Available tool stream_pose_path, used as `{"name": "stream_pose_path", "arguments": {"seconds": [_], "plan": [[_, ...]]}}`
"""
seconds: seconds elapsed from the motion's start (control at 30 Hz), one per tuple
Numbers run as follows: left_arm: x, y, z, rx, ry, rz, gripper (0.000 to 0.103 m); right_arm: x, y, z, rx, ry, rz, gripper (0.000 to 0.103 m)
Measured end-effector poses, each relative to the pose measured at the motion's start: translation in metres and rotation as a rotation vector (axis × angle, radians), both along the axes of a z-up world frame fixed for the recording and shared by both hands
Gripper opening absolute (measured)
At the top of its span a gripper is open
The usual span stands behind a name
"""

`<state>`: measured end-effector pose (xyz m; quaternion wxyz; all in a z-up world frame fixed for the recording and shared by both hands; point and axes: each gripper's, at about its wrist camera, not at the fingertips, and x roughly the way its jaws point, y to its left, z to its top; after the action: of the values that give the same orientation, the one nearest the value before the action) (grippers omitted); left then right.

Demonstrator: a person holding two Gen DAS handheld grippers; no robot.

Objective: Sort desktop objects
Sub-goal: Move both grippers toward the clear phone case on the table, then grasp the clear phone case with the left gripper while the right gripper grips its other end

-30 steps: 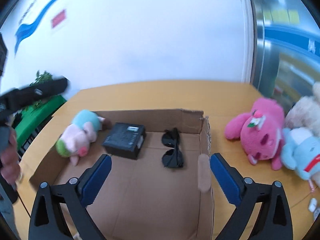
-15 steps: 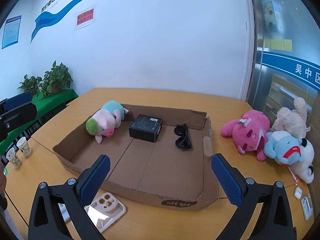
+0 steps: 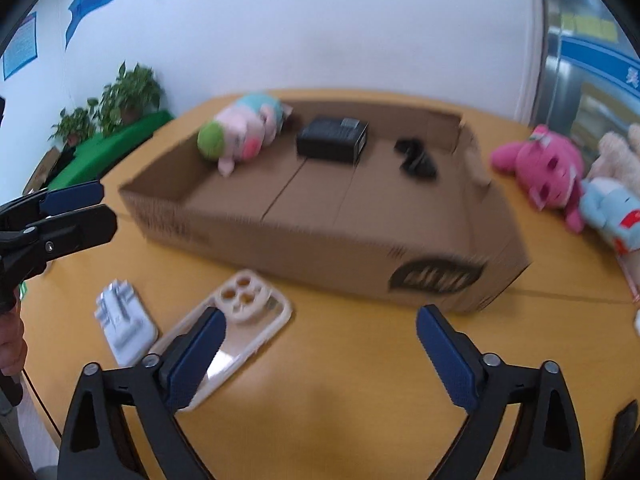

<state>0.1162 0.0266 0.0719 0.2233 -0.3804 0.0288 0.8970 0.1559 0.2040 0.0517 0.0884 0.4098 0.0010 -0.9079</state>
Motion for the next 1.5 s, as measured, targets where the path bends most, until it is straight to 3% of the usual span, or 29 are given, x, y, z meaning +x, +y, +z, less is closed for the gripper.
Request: {"name": "stream_pose_path", "arguments": {"seconds": [0.13,0.37,0.47,0.6,0.7,0.8,0.93,1.03,1.13,1.3,1.5], "plan": [[-0.002,0.001,-0.03,-0.014,-0.097,-0.022,0.079,-0.005,-0.012,-0.031,-0.053,-0.069,0.066,0.089],[-0.014,0.008,-0.063,0.032,-0.257,-0.082,0.079,-0.013,0.002,-0.043,-0.158,-0.125,0.145,0.089],[-0.015,0.025,-0.081,-0.031,-0.293,-0.124,0.079,-0.014,0.02,-0.037,-0.181,-0.105,0.125,0.09],[-0.005,0.053,-0.094,-0.196,-0.247,-0.185,0.079,-0.011,0.049,-0.032,-0.228,-0.095,0.064,0.09],[0.007,0.069,-0.097,-0.254,-0.192,-0.254,0.079,-0.006,0.064,-0.037,-0.243,-0.108,0.026,0.09],[0.026,0.085,-0.097,-0.26,-0.164,-0.384,0.079,0.0,0.073,-0.044,-0.259,-0.127,0.023,0.09],[0.071,0.103,-0.098,-0.295,-0.121,-0.692,0.079,0.009,0.079,-0.047,-0.268,-0.157,0.074,0.09],[0.096,0.103,-0.097,-0.327,-0.111,-0.866,0.079,0.019,0.081,-0.045,-0.271,-0.176,0.165,0.09],[0.113,0.095,-0.096,-0.364,-0.105,-0.982,0.079,0.035,0.073,-0.038,-0.229,-0.201,0.355,0.09],[0.125,0.085,-0.095,-0.392,-0.11,-1.096,0.079,0.073,0.03,-0.022,-0.024,-0.226,0.786,0.093],[0.146,0.08,-0.093,-0.401,-0.083,-1.219,0.079,0.093,-0.022,-0.025,0.135,-0.219,1.124,0.094]]}}
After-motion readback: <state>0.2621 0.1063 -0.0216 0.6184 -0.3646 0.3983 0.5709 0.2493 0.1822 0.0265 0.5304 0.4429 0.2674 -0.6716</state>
